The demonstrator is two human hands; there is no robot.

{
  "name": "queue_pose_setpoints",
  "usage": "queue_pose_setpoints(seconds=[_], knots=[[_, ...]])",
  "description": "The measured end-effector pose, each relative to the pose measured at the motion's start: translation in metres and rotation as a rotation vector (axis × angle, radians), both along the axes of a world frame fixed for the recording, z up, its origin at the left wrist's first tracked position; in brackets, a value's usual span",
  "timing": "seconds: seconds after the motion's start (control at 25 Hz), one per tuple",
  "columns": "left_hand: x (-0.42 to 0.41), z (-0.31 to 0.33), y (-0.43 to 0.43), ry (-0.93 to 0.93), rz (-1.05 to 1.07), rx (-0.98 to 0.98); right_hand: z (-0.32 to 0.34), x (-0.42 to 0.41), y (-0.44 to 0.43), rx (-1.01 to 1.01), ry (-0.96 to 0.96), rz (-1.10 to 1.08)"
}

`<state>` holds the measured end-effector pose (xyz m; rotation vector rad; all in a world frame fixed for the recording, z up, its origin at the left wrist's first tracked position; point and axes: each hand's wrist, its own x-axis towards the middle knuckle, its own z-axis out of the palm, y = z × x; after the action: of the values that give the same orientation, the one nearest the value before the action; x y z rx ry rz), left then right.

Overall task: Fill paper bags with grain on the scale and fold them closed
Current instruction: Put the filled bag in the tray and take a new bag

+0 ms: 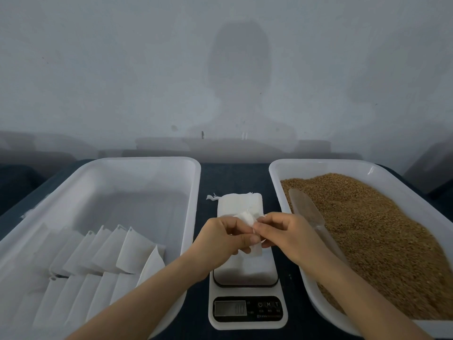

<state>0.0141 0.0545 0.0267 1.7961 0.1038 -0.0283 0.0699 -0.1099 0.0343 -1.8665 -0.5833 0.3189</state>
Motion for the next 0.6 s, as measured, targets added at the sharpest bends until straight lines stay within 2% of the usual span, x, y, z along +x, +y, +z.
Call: queue_pose_setpoints(seconds=[0.16, 0.32, 0.52, 0.6], knots=[[0.0, 0.002, -0.004, 0.011, 0.063, -0.032, -0.002, 0.001, 0.001, -0.014, -0.017, -0.117], [-0.001, 0.002, -0.008, -0.039, 0.149, 0.074, -0.003, -0.007, 0.002, -0.087, -0.305, -0.263], [-0.002, 0.001, -0.008, -0.134, 0.138, 0.059, -0.003, -0.009, 0.003, -0.174, -0.506, -0.06], [-0.004, -0.002, -0.008, -0.252, 0.121, 0.165, -0.003, -0.009, 0.005, -0.211, -0.447, -0.034]])
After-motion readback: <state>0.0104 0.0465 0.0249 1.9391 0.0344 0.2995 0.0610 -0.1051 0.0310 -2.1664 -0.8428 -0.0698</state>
